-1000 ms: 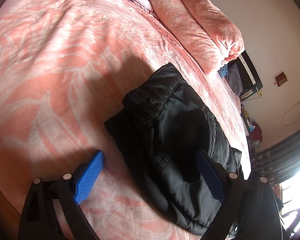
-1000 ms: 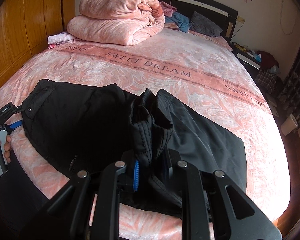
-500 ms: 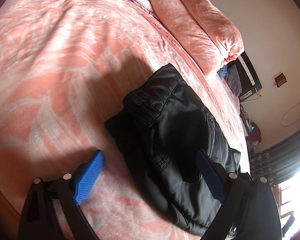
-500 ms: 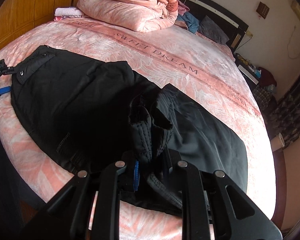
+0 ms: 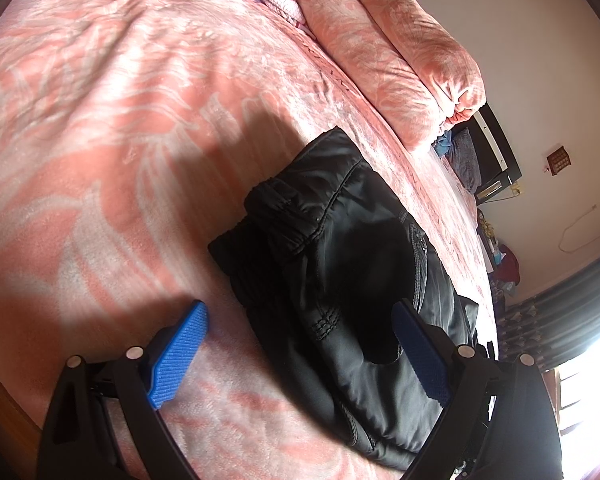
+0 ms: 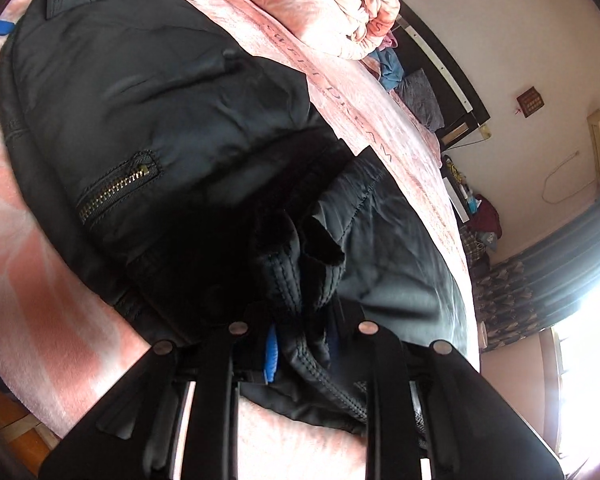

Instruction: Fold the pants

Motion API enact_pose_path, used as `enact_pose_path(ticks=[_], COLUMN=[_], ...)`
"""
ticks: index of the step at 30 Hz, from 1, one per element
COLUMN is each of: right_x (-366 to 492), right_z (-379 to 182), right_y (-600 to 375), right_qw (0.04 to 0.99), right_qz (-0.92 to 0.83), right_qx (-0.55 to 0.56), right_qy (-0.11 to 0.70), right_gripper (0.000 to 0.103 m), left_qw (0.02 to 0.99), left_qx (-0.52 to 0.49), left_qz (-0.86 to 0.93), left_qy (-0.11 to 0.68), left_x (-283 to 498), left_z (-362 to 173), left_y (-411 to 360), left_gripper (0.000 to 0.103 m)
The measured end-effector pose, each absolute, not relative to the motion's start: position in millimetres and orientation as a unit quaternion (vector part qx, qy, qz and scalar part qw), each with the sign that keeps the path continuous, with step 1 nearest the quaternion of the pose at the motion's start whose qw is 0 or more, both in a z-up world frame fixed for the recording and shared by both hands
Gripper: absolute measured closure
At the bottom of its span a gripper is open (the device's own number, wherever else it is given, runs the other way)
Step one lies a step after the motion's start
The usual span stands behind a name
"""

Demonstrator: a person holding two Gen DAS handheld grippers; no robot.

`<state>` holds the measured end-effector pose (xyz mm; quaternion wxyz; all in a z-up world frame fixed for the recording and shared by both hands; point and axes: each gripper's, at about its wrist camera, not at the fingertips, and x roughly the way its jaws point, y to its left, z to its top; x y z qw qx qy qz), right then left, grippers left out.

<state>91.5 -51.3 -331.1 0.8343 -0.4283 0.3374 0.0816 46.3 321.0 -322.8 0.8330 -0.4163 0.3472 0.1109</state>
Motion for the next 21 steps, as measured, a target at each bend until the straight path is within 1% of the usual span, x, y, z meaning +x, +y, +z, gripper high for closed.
enact_pose_path(ticks=[11,17,18,19,20,21], right_x=[91,84,82,81,79,75], right_z=[-341,-347,-344,-339,-334,-329], right_y=[-49,-44,-44,-44,-44,-43], right_qw=[0.823,0.818,0.82,0.823,0.826,0.829], right_qz=[0.077,0.076,0.08,0.087,0.097,0.102], right_qx=[-0.457,-0.471,-0.464,-0.456,-0.449,-0.448], right_qy=[0.329,0.322,0.324,0.326,0.326,0.319], right_gripper=[0.084,0.08,0.077,0.07,0.066,0.054], left_qw=[0.833,0.833,0.833,0.833,0.833,0.833], left_qx=[-0.418,-0.418,-0.418,-0.418,-0.418,-0.418], left_qz=[0.11,0.11,0.11,0.11,0.11,0.11], left_qy=[0.346,0.346,0.346,0.346,0.346,0.346], left_x=[47,46,46,46,46,46], left_z=[-322,-323,-323,-323,-323,-323], left_y=[320,320,320,320,320,320], left_gripper=[0.009,0.009,0.009,0.009,0.009,0.009])
